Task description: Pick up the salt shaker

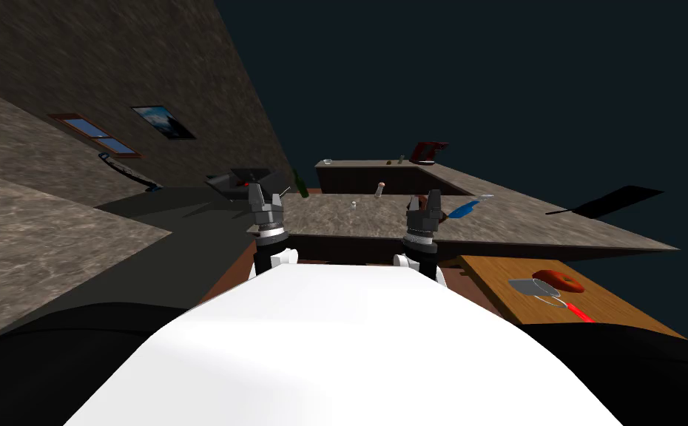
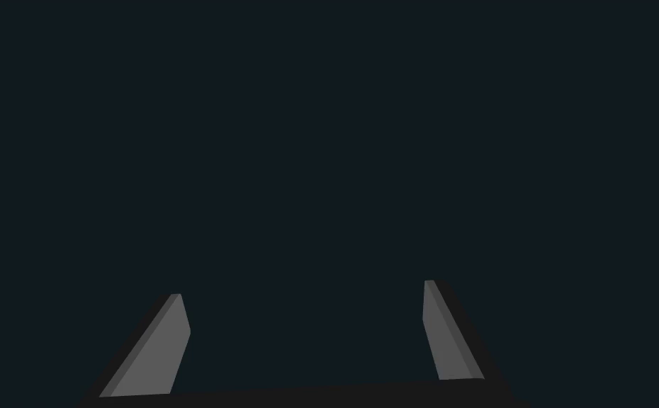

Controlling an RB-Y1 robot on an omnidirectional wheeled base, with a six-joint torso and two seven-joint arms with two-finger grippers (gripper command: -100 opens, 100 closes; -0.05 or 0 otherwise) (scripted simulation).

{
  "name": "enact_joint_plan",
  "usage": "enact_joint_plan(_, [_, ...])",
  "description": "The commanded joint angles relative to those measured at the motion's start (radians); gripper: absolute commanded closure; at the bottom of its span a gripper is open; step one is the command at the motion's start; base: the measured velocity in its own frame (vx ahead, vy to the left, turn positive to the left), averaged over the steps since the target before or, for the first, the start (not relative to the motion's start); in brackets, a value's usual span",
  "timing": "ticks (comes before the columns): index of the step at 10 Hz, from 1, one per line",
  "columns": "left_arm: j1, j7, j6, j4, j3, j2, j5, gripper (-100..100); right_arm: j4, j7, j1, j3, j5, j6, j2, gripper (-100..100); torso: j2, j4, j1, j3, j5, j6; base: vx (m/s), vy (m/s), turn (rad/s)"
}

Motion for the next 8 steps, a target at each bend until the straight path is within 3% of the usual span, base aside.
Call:
enact_joint_plan(1, [0.000, 0.000, 0.000, 0.000, 0.000, 0.000, 0.000, 0, 0.010, -0.006, 0.000, 0.000, 0.009, -0.002, -0.035, -100, 0.000, 0.000, 0.000, 0.000, 0.000, 0.000, -0.062, 0.015, -0.002])
enact_joint_plan(3, [0.000, 0.000, 0.000, 0.000, 0.000, 0.000, 0.000, 0, 0.036, -0.020, 0.001, 0.001, 0.031, -0.008, -0.093, -100, 0.007, 0.001, 0.002, 0.004, 0.000, 0.000, -0.150, 0.039, -0.001])
enact_joint_plan(5, [0.000, 0.000, 0.000, 0.000, 0.000, 0.000, 0.000, 0, 0.077, -0.043, 0.001, 0.003, 0.066, -0.017, -0.153, -100, 0.014, 0.003, 0.004, 0.008, 0.001, 0.000, -0.250, 0.071, 0.019])
enact_joint_plan(6, [-0.001, 0.000, 0.000, 0.000, 0.000, 0.000, 0.000, 0, 0.077, -0.043, 0.001, 0.003, 0.066, -0.017, -0.159, -100, 0.017, 0.004, 0.004, 0.010, 0.001, 0.000, -0.170, 0.038, 0.005])
enact_joint_plan(8, [0.000, 0.000, 0.000, 0.000, 0.000, 0.000, 0.000, 0, 0.136, -0.072, 0.000, 0.006, 0.112, -0.028, -0.226, -100, 0.011, 0.002, 0.003, 0.006, 0.001, 0.000, -0.174, 0.052, 0.051])
